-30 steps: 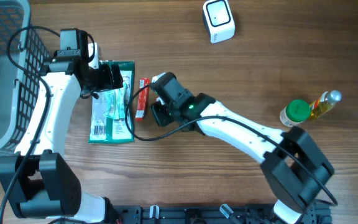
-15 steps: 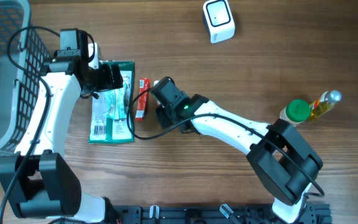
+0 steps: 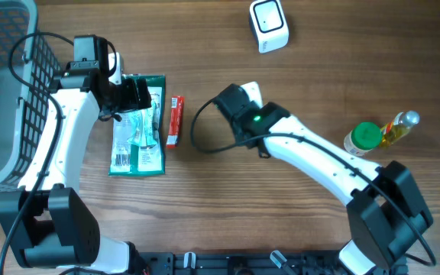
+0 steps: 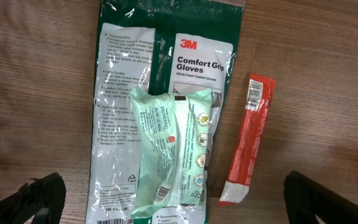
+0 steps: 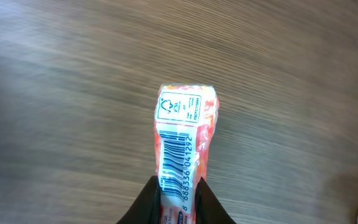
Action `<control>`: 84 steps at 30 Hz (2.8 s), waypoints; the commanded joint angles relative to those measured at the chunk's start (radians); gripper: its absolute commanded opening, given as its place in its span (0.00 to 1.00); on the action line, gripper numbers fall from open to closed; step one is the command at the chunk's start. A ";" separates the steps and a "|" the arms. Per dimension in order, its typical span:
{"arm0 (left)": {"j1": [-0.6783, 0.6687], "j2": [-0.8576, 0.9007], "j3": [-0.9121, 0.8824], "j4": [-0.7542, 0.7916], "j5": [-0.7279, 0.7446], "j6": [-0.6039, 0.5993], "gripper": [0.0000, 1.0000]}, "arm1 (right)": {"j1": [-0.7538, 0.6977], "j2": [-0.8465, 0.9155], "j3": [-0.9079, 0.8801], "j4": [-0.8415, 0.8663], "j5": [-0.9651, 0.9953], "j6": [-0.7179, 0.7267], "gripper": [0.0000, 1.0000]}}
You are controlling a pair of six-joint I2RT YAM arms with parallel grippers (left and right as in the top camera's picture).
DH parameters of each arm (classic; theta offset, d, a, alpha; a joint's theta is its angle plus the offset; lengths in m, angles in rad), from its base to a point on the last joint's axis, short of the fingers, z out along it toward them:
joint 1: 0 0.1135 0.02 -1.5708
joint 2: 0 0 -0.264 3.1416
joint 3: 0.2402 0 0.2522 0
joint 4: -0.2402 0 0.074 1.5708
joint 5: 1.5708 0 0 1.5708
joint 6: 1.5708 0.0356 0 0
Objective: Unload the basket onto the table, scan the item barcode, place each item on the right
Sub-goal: 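Move the right gripper left over the Kleenex tissue pack, then lower the right gripper and grasp the Kleenex pack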
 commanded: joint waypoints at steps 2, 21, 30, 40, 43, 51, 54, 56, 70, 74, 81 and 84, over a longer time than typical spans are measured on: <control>0.005 -0.013 0.010 -0.001 -0.006 0.001 1.00 | -0.031 0.011 -0.010 -0.011 0.005 0.052 0.14; 0.005 -0.013 0.010 -0.001 -0.006 0.001 1.00 | -0.031 0.013 -0.149 0.101 -0.004 0.051 0.37; 0.005 -0.013 0.010 -0.001 -0.006 0.002 1.00 | -0.031 0.013 -0.149 0.166 -0.208 -0.081 0.40; 0.005 -0.013 0.010 -0.001 -0.006 0.001 1.00 | -0.093 0.013 -0.149 0.193 -0.324 -0.024 0.42; 0.005 -0.013 0.010 -0.001 -0.006 0.001 1.00 | -0.188 0.013 -0.149 0.192 -0.472 -0.025 0.41; 0.005 -0.013 0.010 -0.001 -0.006 0.001 1.00 | -0.256 0.014 -0.163 0.153 -0.510 0.019 0.38; 0.005 -0.013 0.010 -0.001 -0.006 0.002 1.00 | -0.256 0.031 -0.164 0.155 -0.496 0.029 0.34; 0.005 -0.013 0.010 -0.001 -0.006 0.001 1.00 | -0.256 0.045 -0.164 0.157 -0.497 0.029 0.34; 0.005 -0.013 0.010 -0.001 -0.006 0.001 1.00 | -0.275 0.075 -0.164 0.158 -0.502 0.055 0.28; 0.005 -0.013 0.010 -0.001 -0.006 0.002 1.00 | -0.275 0.093 -0.164 0.176 -0.568 0.061 0.27; 0.005 -0.013 0.010 -0.001 -0.006 0.001 1.00 | -0.275 0.152 -0.165 0.196 -0.586 0.108 0.24; 0.005 -0.013 0.010 -0.001 -0.006 0.002 1.00 | -0.275 0.164 -0.164 0.206 -0.611 0.109 0.21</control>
